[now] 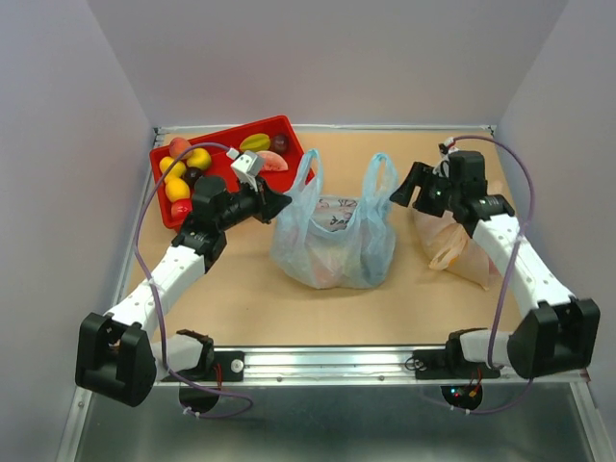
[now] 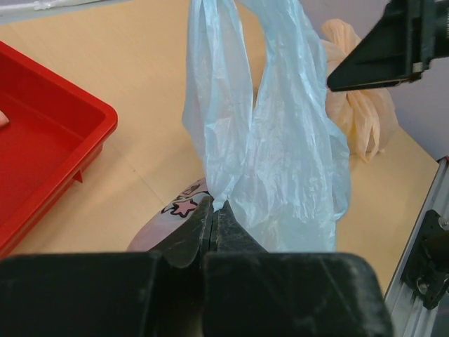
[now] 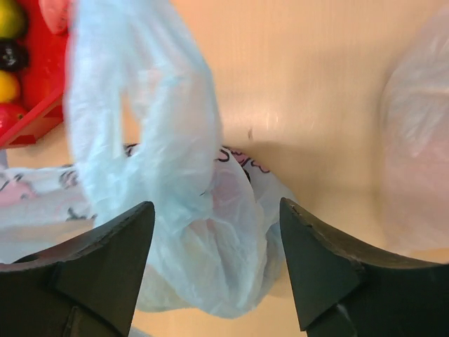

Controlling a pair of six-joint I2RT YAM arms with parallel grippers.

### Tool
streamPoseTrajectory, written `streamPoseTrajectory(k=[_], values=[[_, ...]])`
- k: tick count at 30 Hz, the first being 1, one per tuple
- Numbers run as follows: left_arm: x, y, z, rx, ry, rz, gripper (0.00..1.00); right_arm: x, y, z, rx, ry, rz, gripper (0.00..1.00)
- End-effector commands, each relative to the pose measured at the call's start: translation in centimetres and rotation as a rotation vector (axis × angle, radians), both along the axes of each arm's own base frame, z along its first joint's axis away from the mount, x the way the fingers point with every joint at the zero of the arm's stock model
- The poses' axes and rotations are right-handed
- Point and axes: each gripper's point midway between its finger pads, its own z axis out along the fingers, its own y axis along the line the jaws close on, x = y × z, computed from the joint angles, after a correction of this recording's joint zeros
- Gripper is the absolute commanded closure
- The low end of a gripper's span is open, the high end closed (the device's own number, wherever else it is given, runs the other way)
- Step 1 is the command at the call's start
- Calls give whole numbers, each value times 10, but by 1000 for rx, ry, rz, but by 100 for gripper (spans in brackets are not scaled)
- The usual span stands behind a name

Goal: Place the fake fruits into the plastic bag and tie a complex knot

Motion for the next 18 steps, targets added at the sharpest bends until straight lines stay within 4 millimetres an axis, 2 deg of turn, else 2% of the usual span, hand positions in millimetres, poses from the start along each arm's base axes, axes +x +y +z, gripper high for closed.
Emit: streamPoseTrajectory(k=[1,4,8,9,10,12,13,16,18], values=[[-7,-6,23,-47,-79,-41,100,-2,-17,69,-198,-345,138,23],[-8,-9,22,-57,-77,-56,100,-16,0,103,-203,-532,309,20],[-12,-14,24,-78,-80,-92,100,-32,47,131,-120,-671,560,14],[-13,-14,24,-79,-78,-98,100,-32,58,127,-142,-702,635,11],[-14,-15,24,-86,-76,-109,100,-42,80,125,-139,-725,727,4],[-20,-19,28,-99,-87,-147,100,-49,99,118,-167,-773,843,2],[-21,-20,28,-104,-86,-156,100,-51,112,108,-207,-812,932,1],[-22,-20,28,-110,-84,-168,100,-47,127,93,-244,-883,1047,0],[-24,-23,27,-119,-77,-192,100,-40,133,93,-260,-948,1083,0]])
